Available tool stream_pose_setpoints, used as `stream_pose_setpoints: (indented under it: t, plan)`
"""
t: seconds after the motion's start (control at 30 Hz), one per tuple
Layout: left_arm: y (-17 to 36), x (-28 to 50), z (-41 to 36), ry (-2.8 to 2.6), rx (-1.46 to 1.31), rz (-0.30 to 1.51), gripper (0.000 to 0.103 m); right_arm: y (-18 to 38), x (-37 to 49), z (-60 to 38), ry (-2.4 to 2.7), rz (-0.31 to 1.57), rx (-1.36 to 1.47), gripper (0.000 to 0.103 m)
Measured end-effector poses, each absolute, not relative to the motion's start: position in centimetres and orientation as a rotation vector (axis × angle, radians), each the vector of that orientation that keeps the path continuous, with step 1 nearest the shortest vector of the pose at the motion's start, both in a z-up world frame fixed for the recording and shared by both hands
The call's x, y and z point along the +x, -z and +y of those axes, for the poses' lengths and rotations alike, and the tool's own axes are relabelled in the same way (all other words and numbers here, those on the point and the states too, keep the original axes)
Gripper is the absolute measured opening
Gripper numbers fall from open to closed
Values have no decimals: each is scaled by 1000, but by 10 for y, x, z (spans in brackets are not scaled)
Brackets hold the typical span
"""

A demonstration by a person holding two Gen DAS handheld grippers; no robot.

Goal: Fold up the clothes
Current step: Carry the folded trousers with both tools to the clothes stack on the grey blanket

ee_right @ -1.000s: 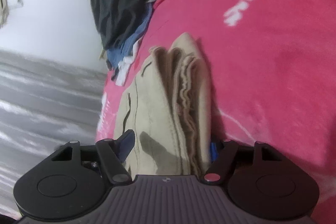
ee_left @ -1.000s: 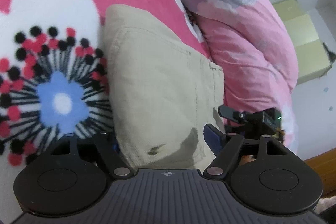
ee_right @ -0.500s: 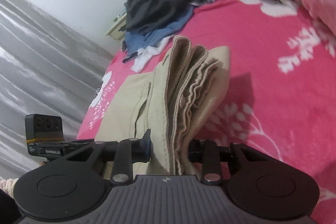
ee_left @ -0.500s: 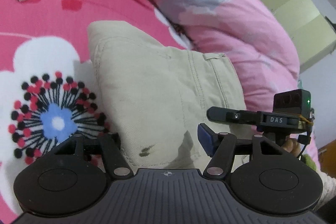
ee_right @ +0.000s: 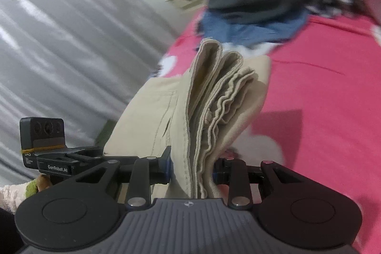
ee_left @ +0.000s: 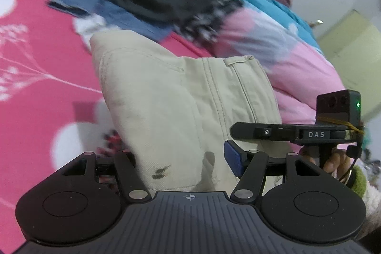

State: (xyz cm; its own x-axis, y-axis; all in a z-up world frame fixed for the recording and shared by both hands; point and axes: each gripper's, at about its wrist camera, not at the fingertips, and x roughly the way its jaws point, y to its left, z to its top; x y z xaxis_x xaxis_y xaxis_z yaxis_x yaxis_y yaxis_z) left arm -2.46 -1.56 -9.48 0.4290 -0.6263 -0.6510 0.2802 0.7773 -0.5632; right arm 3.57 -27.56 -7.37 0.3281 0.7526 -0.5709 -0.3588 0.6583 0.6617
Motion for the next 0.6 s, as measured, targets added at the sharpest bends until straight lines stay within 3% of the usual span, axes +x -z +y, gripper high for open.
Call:
stream_pose_setpoints:
  t: [0.37, 0.6]
  plan:
    - [61, -62, 64, 338, -476, 871, 64, 61, 50, -181, -948, 1062, 514, 33]
    - [51, -80, 93, 353, -669, 747, 63, 10, 31, -161, -922, 1003, 386, 33]
